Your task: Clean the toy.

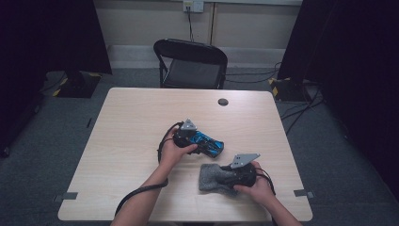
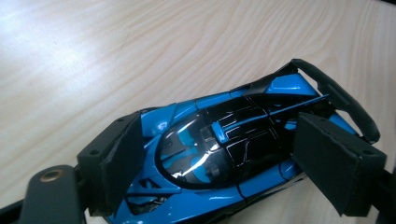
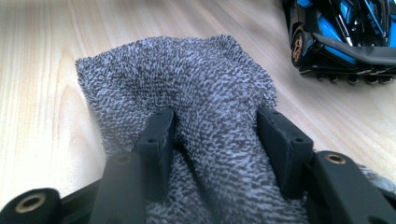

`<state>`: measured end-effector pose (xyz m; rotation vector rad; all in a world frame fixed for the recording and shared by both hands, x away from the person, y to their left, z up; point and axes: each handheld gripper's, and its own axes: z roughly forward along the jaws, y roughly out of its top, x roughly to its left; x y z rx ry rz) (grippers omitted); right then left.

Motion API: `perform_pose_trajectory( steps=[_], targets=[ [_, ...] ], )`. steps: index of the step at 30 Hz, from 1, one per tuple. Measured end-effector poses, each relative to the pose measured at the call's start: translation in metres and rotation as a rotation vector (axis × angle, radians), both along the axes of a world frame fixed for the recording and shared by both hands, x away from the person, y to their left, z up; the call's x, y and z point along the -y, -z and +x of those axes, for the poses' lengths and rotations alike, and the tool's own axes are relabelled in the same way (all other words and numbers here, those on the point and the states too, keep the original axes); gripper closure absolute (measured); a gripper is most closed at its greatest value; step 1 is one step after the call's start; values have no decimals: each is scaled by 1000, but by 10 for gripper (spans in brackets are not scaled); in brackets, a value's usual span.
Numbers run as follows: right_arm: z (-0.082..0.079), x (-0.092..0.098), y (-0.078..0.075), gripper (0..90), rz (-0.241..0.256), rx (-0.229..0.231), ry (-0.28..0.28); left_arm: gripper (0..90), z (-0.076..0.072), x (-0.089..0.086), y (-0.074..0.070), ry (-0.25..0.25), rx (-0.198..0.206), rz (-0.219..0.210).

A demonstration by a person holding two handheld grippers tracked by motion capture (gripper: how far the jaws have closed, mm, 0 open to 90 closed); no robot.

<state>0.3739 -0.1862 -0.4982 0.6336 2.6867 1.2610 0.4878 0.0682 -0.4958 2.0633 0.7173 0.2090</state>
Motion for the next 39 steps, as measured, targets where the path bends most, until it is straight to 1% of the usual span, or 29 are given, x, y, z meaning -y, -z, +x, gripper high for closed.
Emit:
perform_pose_trajectory(
  steps=[1, 2, 3, 4, 6, 12, 14, 17, 18, 21, 22, 23, 24, 25, 26, 29, 30, 31, 32, 37, 39],
  targets=[
    [0, 0, 0, 491, 0, 0, 0, 152, 0, 0, 0, 0, 0, 0],
    [0, 0, 0, 492, 0, 0, 2, 152, 1, 1, -1, 2, -7, 13],
    [0, 0, 0, 492, 0, 0, 2, 152, 1, 1, -1, 2, -7, 13],
    [0, 0, 0, 496, 3, 0, 3, 152, 2, 3, -4, -2, -25, 29],
    [1, 0, 0, 499, 6, -2, 5, 148, 1, 6, -5, -4, -33, 48],
    [1, 0, 0, 518, 0, 0, 7, 138, 2, 7, -6, -10, -37, 48],
    [1, 0, 0, 541, 0, -1, 10, 135, 2, 7, -5, -13, -36, 46],
    [2, 0, -1, 576, -14, 3, 14, 132, 1, 8, -5, -17, -37, 48],
    [2, 0, -1, 585, -19, 6, 16, 133, 2, 10, -7, -17, -44, 60],
    [2, 0, -1, 588, -18, 5, 19, 133, 3, 10, -8, -12, -47, 69],
    [2, 1, -1, 588, -12, 5, 17, 152, 2, 12, -10, 18, -17, 84],
    [2, 1, -1, 588, -12, 5, 17, 171, 2, 12, -10, 18, -17, 84],
    [3, 1, 0, 588, -8, 3, 18, 182, 0, 16, -11, 38, 6, 88],
    [3, 1, 0, 588, -8, 3, 18, 178, 0, 16, -11, 38, 6, 88],
    [3, 1, 0, 588, -8, 3, 18, 159, 0, 20, -11, 54, 13, 100],
    [3, 1, 0, 588, -5, 3, 18, 143, 1, 23, -9, 55, 16, 94],
    [3, 1, 0, 588, -4, 3, 18, 114, 1, 24, -7, 52, 11, 91],
    [3, 1, 0, 588, -4, 3, 18, 105, 1, 24, -7, 52, 11, 91],
    [3, 1, 0, 588, -6, 3, 18, 94, 2, 25, -5, 55, 19, 77],
    [3, 0, -1, 595, -12, -1, 20, 90, 1, 23, -3, 49, 28, 61],
    [3, 0, -2, 621, -19, 1, 24, 90, 1, 22, -2, 49, 31, 54]
  ],
)
